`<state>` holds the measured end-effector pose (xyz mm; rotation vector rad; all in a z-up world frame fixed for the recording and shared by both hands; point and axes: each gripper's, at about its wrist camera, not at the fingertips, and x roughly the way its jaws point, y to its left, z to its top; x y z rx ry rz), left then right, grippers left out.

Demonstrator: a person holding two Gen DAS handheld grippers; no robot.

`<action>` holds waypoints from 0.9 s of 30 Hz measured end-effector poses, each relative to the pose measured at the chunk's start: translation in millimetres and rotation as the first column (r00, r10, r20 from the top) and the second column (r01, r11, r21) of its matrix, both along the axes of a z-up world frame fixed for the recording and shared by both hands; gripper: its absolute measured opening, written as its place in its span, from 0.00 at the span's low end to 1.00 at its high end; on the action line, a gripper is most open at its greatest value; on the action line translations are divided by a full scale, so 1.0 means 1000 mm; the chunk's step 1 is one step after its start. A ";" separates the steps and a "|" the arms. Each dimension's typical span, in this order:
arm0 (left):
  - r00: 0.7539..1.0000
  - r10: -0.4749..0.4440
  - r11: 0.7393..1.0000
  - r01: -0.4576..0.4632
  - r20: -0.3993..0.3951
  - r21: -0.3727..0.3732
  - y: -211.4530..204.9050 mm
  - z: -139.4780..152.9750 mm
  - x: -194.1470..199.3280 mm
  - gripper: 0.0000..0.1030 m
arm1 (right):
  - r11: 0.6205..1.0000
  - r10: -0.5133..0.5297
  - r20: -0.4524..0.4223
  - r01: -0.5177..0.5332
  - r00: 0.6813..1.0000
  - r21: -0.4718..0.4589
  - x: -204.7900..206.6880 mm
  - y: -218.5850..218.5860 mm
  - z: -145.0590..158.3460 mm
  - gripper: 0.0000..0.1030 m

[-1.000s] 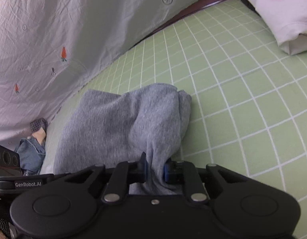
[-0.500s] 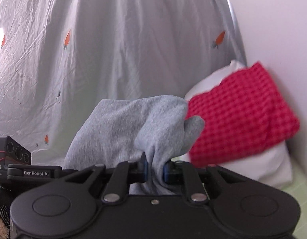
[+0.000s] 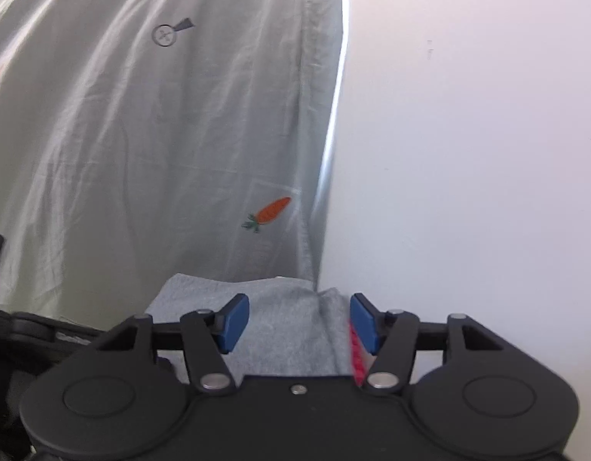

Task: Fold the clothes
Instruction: 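Grasp the folded grey bundle with the right gripper and carry it onto the red gingham stack, then open the right gripper and withdraw both grippers from the stack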

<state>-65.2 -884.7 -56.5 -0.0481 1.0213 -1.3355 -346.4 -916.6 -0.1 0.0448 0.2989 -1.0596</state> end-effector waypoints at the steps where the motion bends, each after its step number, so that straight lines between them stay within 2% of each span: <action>1: 1.000 0.000 1.000 0.000 -0.003 0.008 -0.003 -0.006 0.001 0.76 | 1.000 -0.002 -0.017 0.002 1.000 0.030 0.008 -0.004 -0.010 0.47; 4: 1.000 -0.007 1.000 0.007 -0.026 0.015 -0.001 -0.016 0.004 0.82 | 0.984 -0.043 -0.076 0.055 0.996 0.167 0.027 -0.024 -0.043 0.41; 6: 0.999 -0.038 0.999 0.037 0.011 0.021 0.009 -0.011 0.002 0.82 | 0.971 -0.064 -0.099 0.084 0.993 0.224 0.035 -0.030 -0.056 0.45; 8: 0.994 -0.073 0.997 0.072 0.075 0.015 0.024 -0.001 -0.001 0.82 | 0.973 -0.076 -0.093 0.095 0.993 0.212 0.037 -0.018 -0.048 0.71; 9: 0.989 -0.085 0.996 0.087 0.124 -0.012 0.037 0.008 -0.003 0.83 | 0.974 -0.080 -0.102 0.100 0.992 0.203 0.039 -0.008 -0.044 0.87; 10: 0.982 -0.087 0.995 0.094 0.168 -0.035 0.050 0.017 -0.005 0.88 | 0.977 -0.085 -0.104 0.103 0.991 0.187 0.039 0.003 -0.039 0.98; 11: 0.975 -0.080 0.994 0.093 0.205 -0.053 0.064 0.026 -0.007 0.95 | 0.980 -0.089 -0.103 0.105 0.991 0.166 0.038 0.015 -0.033 0.99; 13: 0.964 -0.045 0.993 0.072 0.261 -0.092 0.090 0.044 -0.013 1.00 | 0.986 -0.097 -0.101 0.110 0.990 0.126 0.037 0.038 -0.022 1.00; 15: 0.951 -0.009 0.989 0.053 0.309 -0.136 0.125 0.061 -0.022 1.00 | 0.983 -0.119 -0.073 0.128 0.990 0.133 0.028 0.066 -0.010 1.00; 17: 0.926 0.013 0.981 0.060 0.376 -0.183 0.162 0.078 -0.033 1.00 | 0.977 -0.145 -0.040 0.149 0.989 0.150 0.018 0.094 0.001 1.00; 20: 0.891 0.046 0.976 0.057 0.452 -0.212 0.212 0.102 -0.051 1.00 | 0.969 -0.185 -0.009 0.184 0.983 0.165 0.004 0.141 0.015 1.00; 24: 0.886 0.092 0.974 0.014 0.455 -0.225 0.275 0.127 -0.071 1.00 | 0.970 -0.157 0.028 0.149 0.987 0.194 -0.014 0.202 0.022 1.00; 27: 0.898 0.048 0.976 0.051 0.437 -0.212 0.313 0.135 -0.084 1.00 | 0.957 -0.144 0.084 0.117 0.986 0.267 -0.021 0.237 0.026 1.00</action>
